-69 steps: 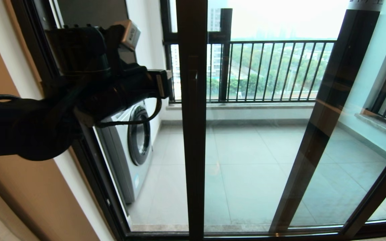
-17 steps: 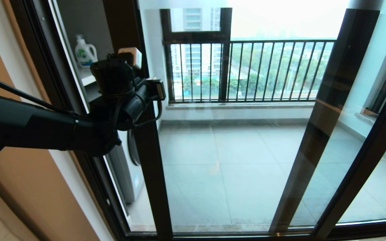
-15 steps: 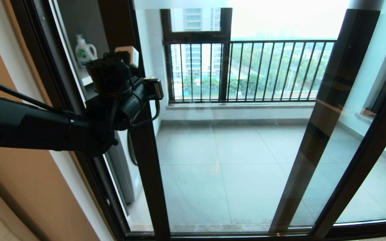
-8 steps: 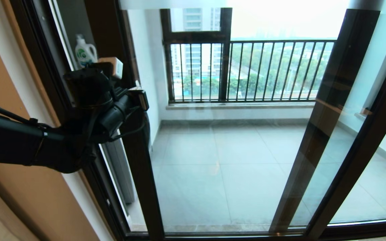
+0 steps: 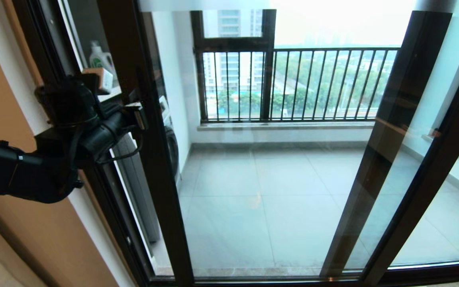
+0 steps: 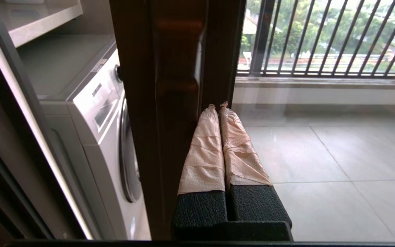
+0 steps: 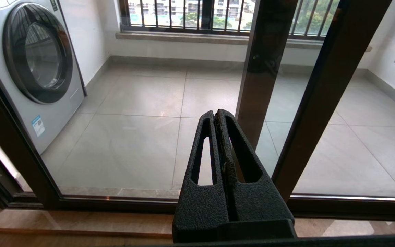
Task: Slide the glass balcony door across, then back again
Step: Close the slid door
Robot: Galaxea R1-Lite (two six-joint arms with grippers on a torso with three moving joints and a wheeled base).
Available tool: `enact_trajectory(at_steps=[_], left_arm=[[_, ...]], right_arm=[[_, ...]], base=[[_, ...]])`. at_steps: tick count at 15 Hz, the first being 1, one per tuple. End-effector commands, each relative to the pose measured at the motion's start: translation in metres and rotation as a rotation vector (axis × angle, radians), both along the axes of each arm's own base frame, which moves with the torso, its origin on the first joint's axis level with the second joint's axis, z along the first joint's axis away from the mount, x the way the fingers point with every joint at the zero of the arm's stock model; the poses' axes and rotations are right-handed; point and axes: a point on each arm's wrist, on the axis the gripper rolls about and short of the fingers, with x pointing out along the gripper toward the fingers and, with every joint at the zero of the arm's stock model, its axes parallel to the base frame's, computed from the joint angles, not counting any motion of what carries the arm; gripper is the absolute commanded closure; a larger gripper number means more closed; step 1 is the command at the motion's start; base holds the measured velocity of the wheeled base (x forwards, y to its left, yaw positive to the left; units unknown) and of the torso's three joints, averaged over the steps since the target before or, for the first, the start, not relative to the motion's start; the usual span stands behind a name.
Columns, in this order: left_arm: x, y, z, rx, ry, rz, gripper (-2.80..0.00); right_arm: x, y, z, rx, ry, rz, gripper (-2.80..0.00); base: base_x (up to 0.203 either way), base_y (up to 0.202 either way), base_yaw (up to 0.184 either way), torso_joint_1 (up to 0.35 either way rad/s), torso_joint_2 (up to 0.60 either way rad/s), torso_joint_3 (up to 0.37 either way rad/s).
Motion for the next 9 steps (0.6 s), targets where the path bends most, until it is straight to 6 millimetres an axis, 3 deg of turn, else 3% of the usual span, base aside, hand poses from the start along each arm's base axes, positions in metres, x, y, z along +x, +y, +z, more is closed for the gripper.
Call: enact_trajectory(at_steps=[1, 9], left_arm=[[0.012, 0.009, -0.004, 0.0, 0.0, 0.032, 0.0], [0.026, 0.034, -0.005, 0.006, -0.009, 0.103, 0.0]], right_arm=[[0.001, 0.0, -0.003, -0.001, 0.012, 0.0, 0.0], [0.001, 0.0, -0.003, -0.002, 0.011, -0.001, 0.0]], base=[[0.0, 0.0, 0.0, 0.0, 0.0, 0.0], [0.0, 0.0, 0.0, 0.0, 0.0, 0.0]])
